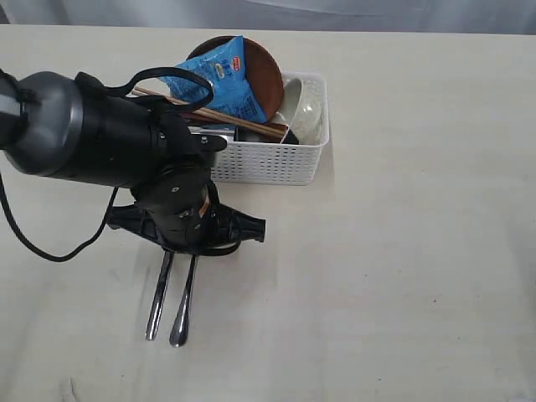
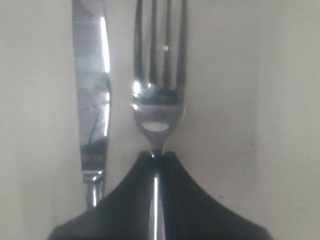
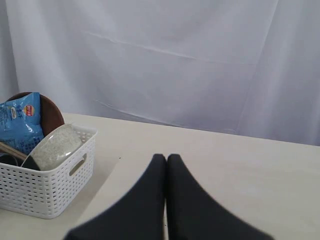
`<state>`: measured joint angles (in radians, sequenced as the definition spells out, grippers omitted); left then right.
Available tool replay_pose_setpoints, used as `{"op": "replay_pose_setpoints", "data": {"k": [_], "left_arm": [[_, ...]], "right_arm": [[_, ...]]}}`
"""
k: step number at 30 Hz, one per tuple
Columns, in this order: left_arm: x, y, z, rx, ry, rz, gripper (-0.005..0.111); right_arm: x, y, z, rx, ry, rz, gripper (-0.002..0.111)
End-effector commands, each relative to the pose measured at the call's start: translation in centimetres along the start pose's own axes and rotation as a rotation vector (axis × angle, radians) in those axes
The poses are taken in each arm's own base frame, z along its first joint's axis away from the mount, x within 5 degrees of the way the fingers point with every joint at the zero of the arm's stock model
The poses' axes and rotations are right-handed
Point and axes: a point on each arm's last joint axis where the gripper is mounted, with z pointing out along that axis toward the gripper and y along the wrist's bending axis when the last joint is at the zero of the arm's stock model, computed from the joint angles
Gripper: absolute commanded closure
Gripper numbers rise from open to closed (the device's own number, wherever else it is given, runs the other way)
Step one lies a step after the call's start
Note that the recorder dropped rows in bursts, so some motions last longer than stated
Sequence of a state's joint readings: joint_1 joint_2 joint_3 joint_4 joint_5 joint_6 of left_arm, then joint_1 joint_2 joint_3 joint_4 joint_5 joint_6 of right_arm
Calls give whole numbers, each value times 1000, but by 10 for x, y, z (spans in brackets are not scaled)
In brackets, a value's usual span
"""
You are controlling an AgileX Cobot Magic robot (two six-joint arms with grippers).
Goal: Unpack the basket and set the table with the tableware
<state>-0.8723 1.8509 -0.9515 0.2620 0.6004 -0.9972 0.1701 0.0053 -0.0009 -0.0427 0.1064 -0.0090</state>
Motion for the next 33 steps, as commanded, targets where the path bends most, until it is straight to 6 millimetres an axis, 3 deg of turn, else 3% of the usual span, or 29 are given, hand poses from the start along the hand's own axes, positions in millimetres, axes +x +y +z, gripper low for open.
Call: {"op": "replay_pose_setpoints", "data": {"k": [1, 33], "left_arm": [[0, 2, 0, -19, -3, -8, 107], [-2, 2, 0, -18, -17, 13, 106]], "right_arm": [[-1, 0, 0, 6, -14, -2, 109], [-1, 0, 0, 6, -14, -2, 109]]}}
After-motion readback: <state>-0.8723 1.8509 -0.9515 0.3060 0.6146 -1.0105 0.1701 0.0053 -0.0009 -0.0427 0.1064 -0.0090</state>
